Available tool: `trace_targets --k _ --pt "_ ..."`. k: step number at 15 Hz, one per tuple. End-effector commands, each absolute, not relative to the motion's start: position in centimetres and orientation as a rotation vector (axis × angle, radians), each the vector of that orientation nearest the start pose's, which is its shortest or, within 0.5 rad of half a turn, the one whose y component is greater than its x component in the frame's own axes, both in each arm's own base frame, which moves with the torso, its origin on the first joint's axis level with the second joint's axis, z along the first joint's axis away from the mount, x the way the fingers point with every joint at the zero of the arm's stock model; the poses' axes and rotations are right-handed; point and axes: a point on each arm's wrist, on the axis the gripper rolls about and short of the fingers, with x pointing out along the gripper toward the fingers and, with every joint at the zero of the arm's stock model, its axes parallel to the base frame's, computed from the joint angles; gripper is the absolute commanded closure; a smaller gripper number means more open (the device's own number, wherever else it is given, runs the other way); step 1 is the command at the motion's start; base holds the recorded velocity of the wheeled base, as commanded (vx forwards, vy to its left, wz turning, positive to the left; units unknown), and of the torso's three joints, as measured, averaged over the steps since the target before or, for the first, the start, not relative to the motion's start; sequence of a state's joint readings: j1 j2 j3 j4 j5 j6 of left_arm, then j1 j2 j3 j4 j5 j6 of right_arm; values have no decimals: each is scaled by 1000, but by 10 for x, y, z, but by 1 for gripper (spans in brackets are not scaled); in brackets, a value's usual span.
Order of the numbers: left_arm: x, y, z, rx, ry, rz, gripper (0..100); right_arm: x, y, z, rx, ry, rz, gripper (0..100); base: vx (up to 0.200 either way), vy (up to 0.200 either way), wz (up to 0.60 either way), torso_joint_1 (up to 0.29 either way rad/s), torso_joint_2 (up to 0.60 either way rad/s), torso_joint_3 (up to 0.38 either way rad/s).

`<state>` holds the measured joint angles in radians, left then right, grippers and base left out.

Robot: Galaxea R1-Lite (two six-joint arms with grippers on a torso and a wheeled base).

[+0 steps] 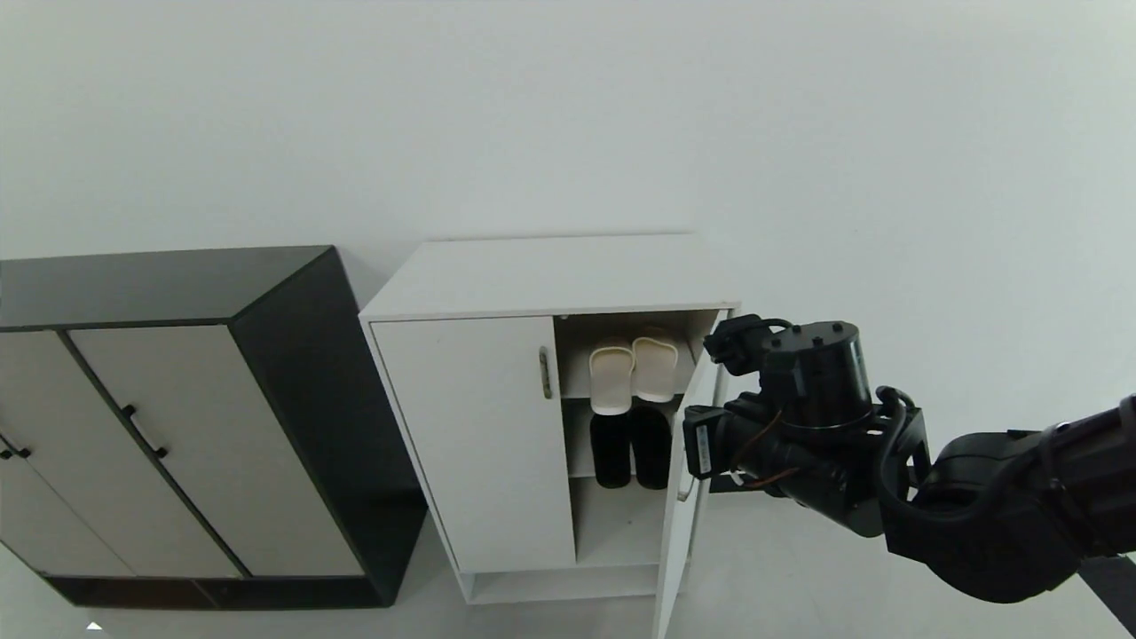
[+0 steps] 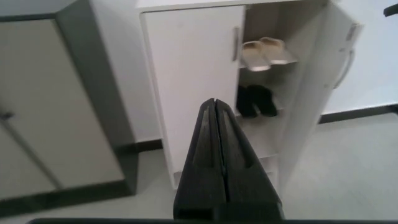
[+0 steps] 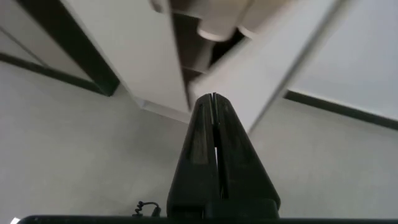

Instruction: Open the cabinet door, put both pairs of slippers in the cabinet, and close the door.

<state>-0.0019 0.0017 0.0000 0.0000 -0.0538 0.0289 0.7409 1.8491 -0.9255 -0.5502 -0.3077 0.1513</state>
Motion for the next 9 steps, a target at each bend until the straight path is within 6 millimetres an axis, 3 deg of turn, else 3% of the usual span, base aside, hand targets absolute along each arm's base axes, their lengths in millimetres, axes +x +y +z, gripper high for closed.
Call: trace_targets --k 1,7,9 --pt "-23 -1 76 29 1 -57 100 260 221 158 -63 350 385 100 0 0 0 0 0 0" --pt "-23 -1 76 29 1 -57 100 263 193 147 -158 388 381 100 0 0 0 0 0 0" --pt "-23 -1 76 29 1 -57 100 264 190 146 -176 390 383 100 200 0 0 -2 2 -5"
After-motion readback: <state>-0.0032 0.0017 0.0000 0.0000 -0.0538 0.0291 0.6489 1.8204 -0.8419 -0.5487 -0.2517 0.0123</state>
